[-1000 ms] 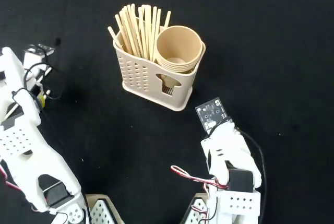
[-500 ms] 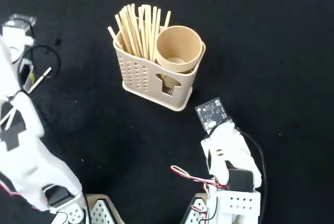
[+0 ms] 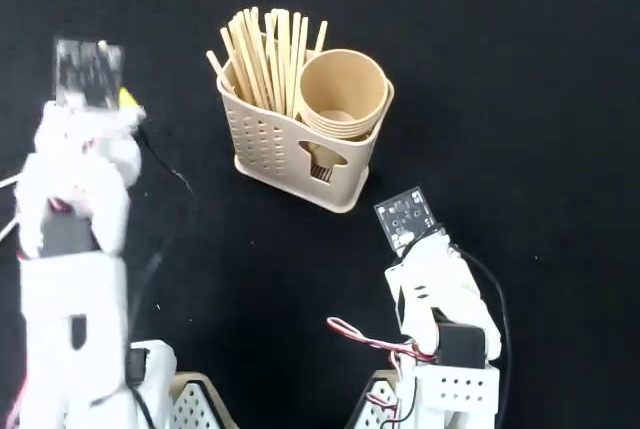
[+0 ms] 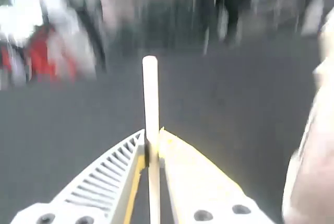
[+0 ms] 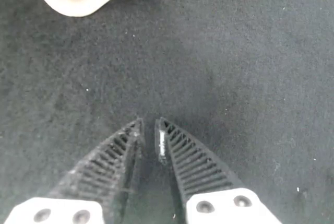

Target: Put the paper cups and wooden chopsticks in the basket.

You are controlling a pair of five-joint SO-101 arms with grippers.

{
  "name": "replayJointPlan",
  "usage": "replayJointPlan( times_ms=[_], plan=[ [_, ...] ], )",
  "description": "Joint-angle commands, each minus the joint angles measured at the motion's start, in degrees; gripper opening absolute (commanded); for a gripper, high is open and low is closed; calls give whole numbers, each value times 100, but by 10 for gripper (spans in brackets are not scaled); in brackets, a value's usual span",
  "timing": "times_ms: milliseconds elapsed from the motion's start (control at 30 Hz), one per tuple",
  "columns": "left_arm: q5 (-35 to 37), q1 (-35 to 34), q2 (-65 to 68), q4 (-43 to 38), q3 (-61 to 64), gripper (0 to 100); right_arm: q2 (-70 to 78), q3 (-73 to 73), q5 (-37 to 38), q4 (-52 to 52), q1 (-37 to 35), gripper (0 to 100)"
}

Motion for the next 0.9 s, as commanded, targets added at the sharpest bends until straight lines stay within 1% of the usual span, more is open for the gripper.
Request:
replayJointPlan(
  times_ms=[0,33,100,167,233,367,533,667,867],
  plan=[
    [545,576,-1187,-2444,1015,30,-409,-31,18,-88,-53,53],
    [818,708,-1389,-2567,998,30,-409,-31,18,-88,-62,53],
    [1442,989,-1600,-2523,690,30,-409,-31,18,-88,-62,53],
    [1890,1288,-1600,-2286,84,30,-409,-31,18,-88,-62,53],
    [2127,1578,-1468,-1908,-620,30,-409,-31,18,-88,-62,53],
    [2136,2114,-651,-1486,-1780,30,-409,-31,18,-88,-62,53],
    [2136,2070,844,-1486,-2598,30,-409,-31,18,-88,-53,53],
    [2180,1930,1741,-1459,-2580,30,-409,-31,18,-88,-53,53],
    [2180,2026,2048,-1451,-1956,33,-409,-31,18,-88,-53,53]
  ],
)
